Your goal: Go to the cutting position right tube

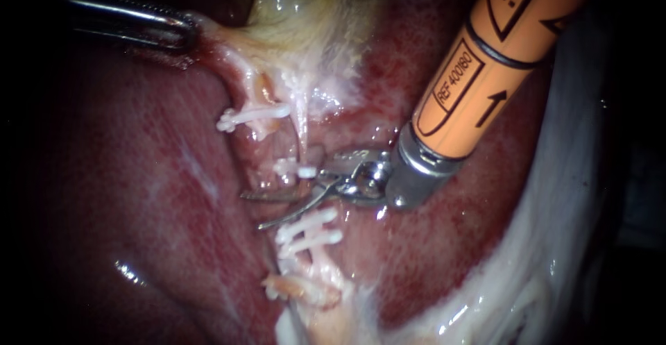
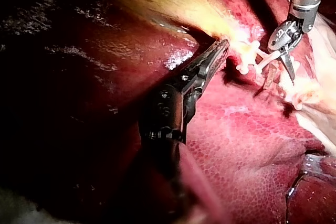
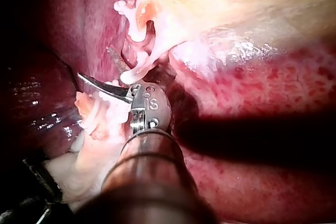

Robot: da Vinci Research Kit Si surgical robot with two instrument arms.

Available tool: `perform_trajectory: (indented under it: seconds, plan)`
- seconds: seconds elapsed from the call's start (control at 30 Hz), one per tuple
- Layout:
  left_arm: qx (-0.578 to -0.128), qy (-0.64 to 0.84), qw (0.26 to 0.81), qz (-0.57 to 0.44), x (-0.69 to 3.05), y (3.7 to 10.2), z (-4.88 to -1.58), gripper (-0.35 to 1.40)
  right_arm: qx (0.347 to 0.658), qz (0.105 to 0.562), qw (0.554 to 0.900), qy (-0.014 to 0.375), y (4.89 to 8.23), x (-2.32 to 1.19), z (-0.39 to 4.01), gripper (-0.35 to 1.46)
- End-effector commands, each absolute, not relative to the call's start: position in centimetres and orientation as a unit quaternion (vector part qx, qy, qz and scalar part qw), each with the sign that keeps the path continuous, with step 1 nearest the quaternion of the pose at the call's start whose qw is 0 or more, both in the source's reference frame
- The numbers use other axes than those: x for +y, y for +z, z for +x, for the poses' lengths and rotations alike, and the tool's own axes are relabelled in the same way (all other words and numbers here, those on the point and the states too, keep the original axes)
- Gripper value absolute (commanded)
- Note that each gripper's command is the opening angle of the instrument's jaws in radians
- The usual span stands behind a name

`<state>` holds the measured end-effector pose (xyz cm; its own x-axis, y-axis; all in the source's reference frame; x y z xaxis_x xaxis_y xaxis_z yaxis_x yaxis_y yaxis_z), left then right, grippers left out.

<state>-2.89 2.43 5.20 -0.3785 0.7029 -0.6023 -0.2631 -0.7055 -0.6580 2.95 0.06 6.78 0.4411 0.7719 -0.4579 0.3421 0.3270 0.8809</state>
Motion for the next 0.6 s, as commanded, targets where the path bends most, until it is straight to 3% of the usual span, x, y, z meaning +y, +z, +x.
perform_trajectory:
  seconds: [0.03, 0.3, 0.6]
  plan:
    - [-0.235, 0.796, 0.303, -0.468, 2.42, 5.2, -2.89, -0.35, 0.502, 0.557, 0.64, 0.166, 6.74, 0.06, 2.95, 1.26]
    - [-0.235, 0.796, 0.303, -0.468, 2.43, 5.2, -2.88, -0.35, 0.508, 0.564, 0.628, 0.168, 6.43, 0.11, 2.98, 1.26]
    - [-0.235, 0.796, 0.303, -0.468, 2.43, 5.2, -2.88, -0.35, 0.508, 0.565, 0.628, 0.169, 6.4, 0.12, 2.98, 1.25]
